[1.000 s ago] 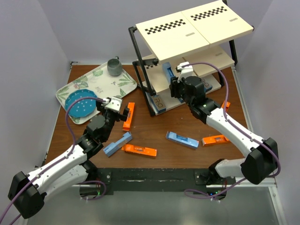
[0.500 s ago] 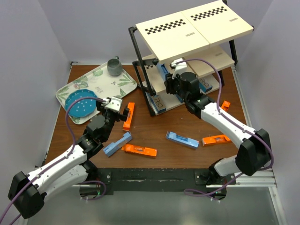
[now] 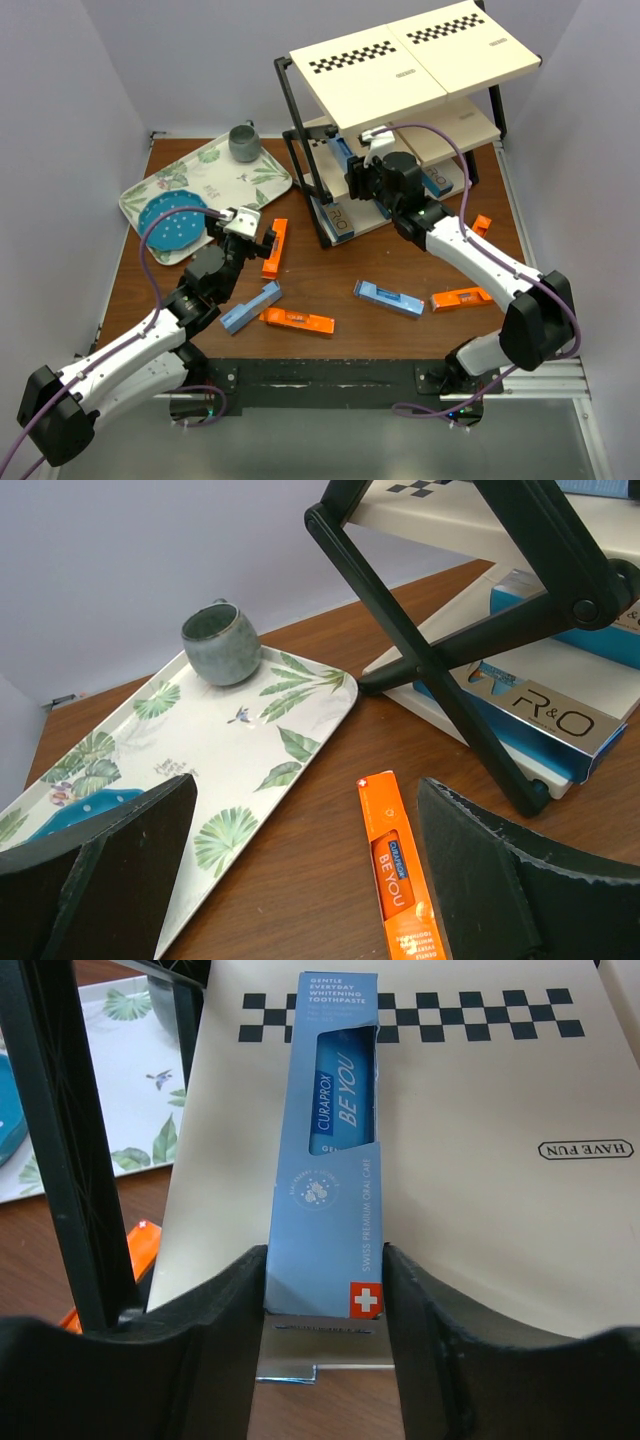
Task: Place and organize the toothpastes onto the shelf
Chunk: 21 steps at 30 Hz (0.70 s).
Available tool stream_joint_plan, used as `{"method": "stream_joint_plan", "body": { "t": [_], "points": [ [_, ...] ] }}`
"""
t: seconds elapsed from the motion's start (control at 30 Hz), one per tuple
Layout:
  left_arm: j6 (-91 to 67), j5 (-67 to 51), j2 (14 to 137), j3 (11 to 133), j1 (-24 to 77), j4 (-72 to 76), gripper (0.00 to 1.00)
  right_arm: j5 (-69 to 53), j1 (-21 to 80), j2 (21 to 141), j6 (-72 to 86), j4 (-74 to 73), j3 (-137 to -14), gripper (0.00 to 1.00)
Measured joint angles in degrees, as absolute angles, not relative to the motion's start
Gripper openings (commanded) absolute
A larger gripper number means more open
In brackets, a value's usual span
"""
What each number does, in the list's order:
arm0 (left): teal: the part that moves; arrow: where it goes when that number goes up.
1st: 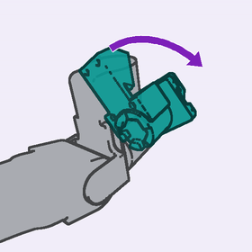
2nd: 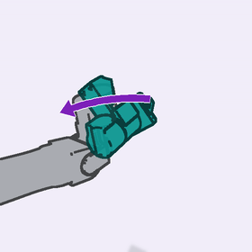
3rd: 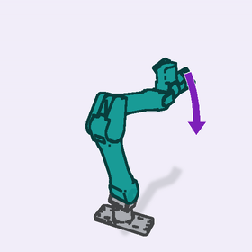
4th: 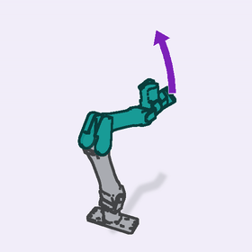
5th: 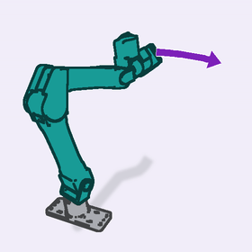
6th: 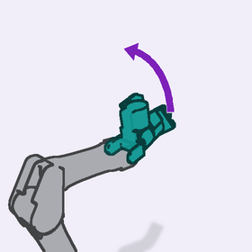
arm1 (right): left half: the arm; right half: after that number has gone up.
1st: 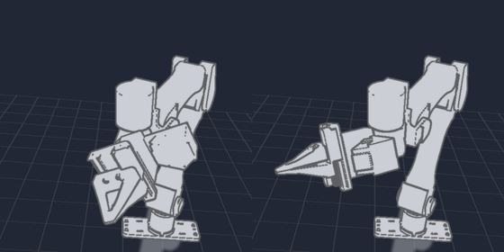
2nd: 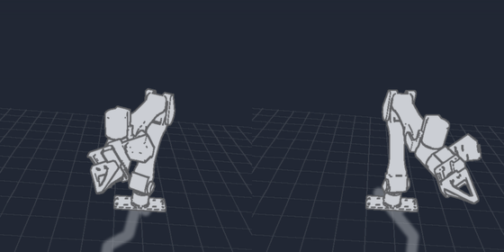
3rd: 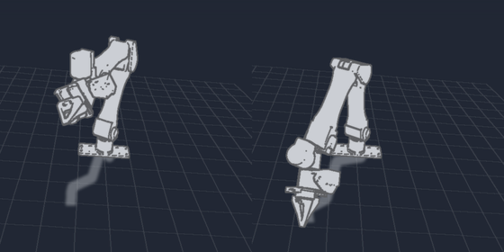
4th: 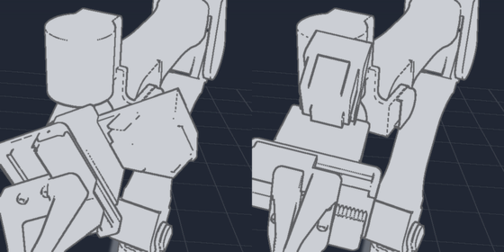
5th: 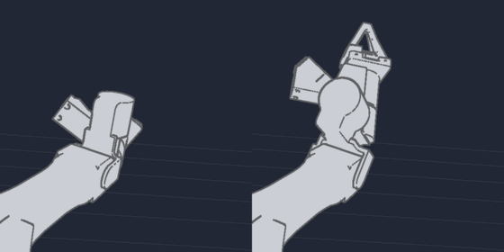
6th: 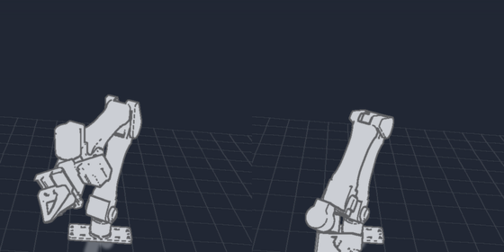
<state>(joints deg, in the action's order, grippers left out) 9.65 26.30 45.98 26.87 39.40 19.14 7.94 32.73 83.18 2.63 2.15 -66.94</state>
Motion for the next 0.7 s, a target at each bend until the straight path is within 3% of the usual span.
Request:
{"method": "stream_joint_plan", "body": {
  "t": [0.27,0.7],
  "points": [
    [9.6,25.7,46.4,26.9,39.4,19.1,0.97,7.9,32.7,79.1,3.3,-1.2,-65.9,0.82],
    [2.0,19.4,48.7,28.6,39.4,7.4,0.98,7.4,32.7,60.6,4.1,-10.3,-57.2,0.93]
  ]
}}
